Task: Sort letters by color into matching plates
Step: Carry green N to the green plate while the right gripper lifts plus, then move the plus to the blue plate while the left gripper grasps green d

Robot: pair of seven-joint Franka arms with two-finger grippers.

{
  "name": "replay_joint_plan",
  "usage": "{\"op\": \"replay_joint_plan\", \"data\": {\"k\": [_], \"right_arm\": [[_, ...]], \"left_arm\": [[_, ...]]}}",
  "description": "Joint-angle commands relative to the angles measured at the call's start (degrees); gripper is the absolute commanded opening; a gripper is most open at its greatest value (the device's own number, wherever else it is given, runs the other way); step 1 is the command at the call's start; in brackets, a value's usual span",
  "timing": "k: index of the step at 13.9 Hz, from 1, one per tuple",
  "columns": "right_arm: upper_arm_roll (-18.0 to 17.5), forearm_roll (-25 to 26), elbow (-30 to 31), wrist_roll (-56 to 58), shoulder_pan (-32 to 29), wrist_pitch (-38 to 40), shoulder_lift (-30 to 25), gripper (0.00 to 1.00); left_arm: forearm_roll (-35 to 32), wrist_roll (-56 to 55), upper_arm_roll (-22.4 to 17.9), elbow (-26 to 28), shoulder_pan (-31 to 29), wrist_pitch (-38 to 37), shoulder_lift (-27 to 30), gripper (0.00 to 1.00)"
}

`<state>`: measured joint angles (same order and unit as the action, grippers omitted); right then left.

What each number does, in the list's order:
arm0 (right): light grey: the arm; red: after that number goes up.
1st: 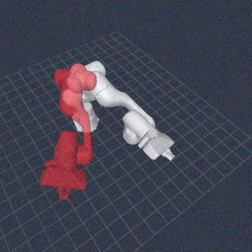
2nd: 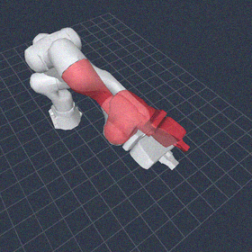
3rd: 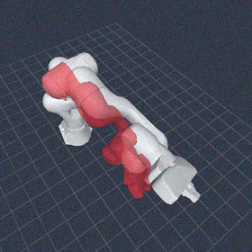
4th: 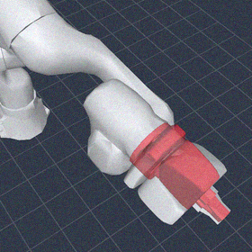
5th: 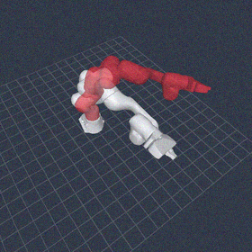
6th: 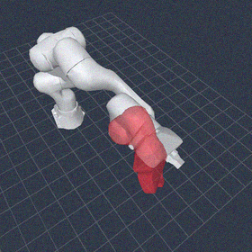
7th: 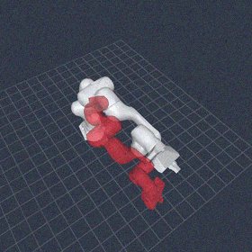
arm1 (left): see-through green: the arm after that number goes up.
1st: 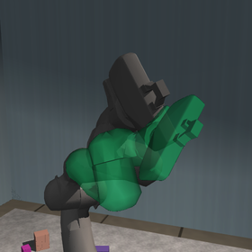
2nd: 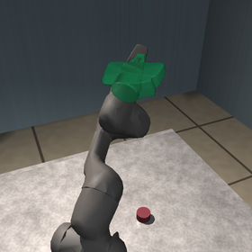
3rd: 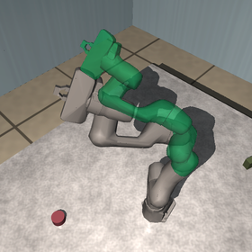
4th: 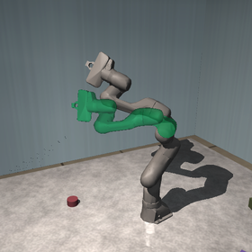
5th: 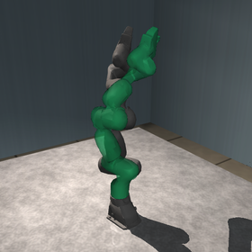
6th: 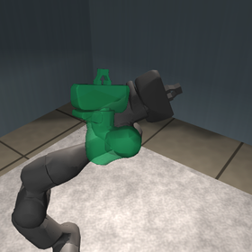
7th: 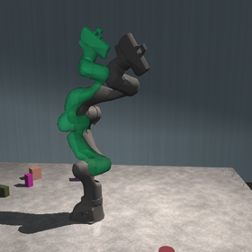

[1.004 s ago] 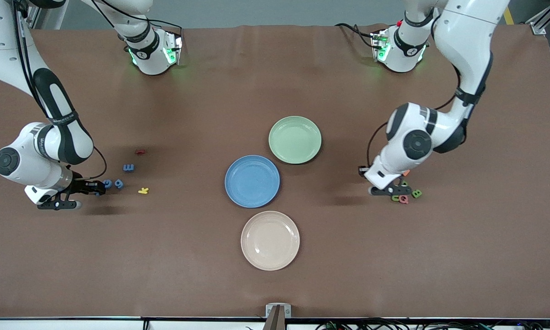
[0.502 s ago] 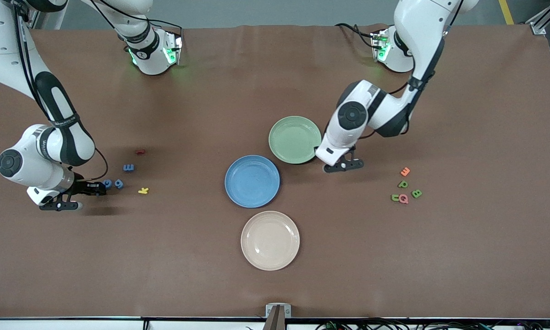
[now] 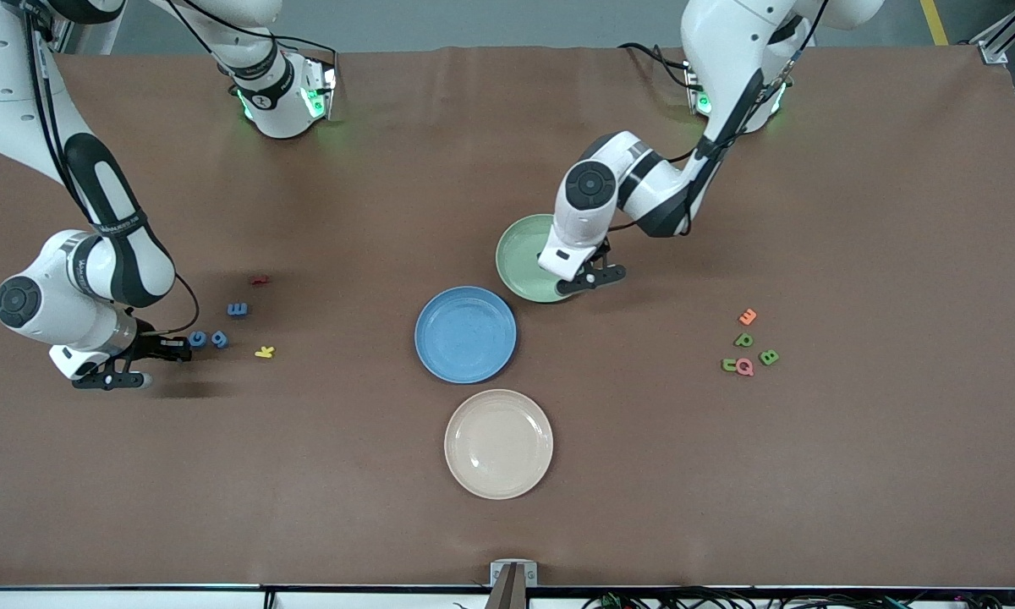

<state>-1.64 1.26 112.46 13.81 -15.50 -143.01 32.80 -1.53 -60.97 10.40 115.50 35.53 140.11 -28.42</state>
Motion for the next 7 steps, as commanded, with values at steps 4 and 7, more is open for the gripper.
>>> {"op": "replay_joint_plan", "data": {"k": [4,7], "right_arm": [[-0.56,0.68,-2.07,-0.27,0.20,1.58,-0.45,0.20],[-0.64,0.77,-5.75,-0.80,1.96,13.15,-5.63,0.18]], "left_arm": [[-0.06,-7.15,-0.03,-1.15,0.95,1.66,-0.67,1.00],[-0.14,-6.62,-0.38,-1.15,-0.72,0.96,3.88,1.00]]}}
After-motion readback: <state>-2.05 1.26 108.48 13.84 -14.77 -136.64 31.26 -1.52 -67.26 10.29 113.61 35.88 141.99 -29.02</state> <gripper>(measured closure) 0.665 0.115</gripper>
